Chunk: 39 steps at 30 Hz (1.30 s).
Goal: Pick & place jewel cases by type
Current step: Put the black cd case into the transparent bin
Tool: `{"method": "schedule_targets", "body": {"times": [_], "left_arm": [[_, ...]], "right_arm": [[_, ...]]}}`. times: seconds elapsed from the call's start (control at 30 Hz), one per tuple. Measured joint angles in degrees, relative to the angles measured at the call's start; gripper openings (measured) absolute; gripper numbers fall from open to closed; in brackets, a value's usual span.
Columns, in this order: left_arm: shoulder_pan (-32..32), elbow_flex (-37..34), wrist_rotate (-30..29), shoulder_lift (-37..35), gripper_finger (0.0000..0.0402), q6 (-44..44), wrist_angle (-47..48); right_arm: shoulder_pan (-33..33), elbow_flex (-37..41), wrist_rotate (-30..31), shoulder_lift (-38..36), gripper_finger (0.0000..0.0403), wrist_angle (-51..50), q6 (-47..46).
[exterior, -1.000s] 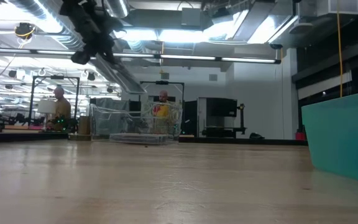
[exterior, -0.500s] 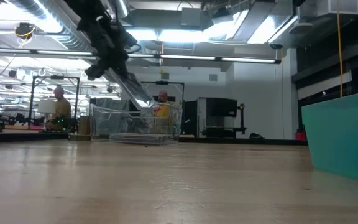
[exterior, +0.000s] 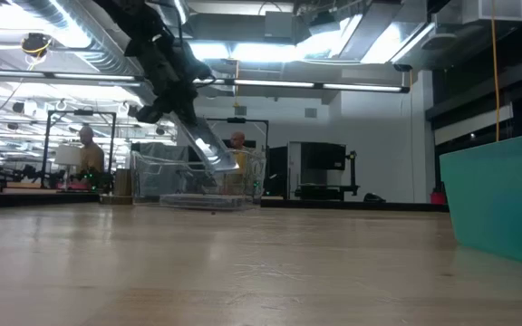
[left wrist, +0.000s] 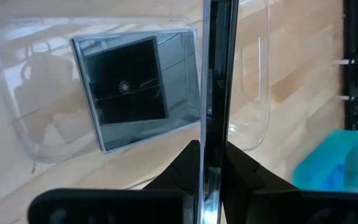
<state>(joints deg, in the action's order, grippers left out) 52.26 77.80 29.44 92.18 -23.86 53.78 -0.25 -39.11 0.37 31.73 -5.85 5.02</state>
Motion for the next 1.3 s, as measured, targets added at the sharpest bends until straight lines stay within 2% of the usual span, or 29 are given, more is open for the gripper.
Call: {"method": "schedule_targets", "body": {"times": [0.77, 1.3], "left_arm": [[-4.13, 0.04, 0.4, 8.41, 0.0027, -3.4, -7.09], [-4.95, 0.04, -0.85, 9.95, 0.0035, -5.63, -9.16]], "right_arm": [[0.0, 0.0, -0.03, -0.01, 0.0007, -2.93, -0.28], [0.01, 0.0, -0.49, -0.03, 0.0007, -3.67, -0.2]]}}
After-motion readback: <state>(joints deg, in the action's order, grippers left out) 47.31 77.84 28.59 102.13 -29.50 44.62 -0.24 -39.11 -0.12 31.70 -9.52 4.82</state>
